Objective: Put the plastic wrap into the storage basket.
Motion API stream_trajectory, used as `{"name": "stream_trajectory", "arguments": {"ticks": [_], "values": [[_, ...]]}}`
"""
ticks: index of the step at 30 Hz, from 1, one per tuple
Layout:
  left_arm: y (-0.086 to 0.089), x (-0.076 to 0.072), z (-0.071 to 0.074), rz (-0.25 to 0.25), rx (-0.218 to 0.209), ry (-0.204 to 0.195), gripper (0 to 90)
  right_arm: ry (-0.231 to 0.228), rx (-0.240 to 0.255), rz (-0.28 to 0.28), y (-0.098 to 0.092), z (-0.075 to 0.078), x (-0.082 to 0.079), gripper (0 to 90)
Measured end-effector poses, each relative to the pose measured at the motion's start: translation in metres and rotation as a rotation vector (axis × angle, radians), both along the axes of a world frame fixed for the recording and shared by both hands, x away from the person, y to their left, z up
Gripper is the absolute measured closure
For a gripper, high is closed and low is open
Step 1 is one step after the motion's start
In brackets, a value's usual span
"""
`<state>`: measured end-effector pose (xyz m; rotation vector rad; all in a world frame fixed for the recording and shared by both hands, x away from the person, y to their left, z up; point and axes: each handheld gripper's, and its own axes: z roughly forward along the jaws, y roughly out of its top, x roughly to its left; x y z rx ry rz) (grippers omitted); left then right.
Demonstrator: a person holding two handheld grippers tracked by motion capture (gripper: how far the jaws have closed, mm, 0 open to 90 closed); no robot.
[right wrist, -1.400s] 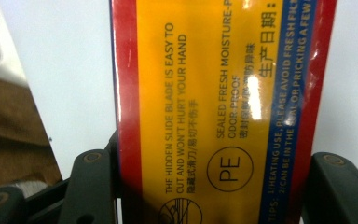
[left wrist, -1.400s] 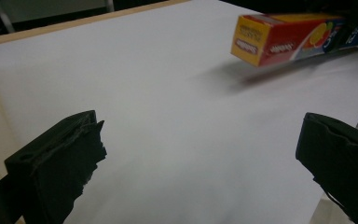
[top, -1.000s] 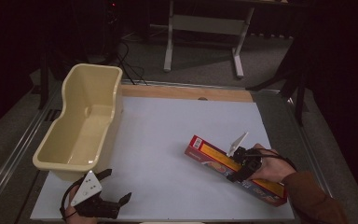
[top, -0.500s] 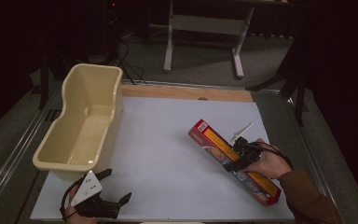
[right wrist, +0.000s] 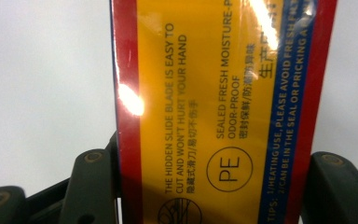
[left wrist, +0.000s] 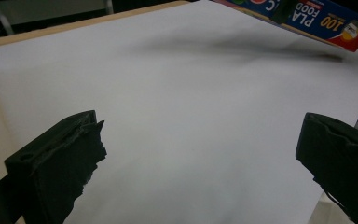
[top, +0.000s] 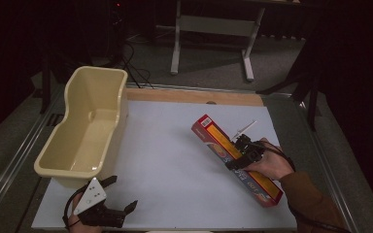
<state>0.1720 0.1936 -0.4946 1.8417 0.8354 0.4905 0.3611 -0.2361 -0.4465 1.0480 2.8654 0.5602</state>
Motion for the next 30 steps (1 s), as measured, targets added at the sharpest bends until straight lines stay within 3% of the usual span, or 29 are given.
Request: {"name": "stream_trajectory", "arguments": {"ticks": [30], "values": [[-0.002, 0.002, -0.002, -0.005, 0.001, 0.003, 0.4, -0.056, 0.019, -0.054, 0.059, 0.021, 0.033, 42.5]]}}
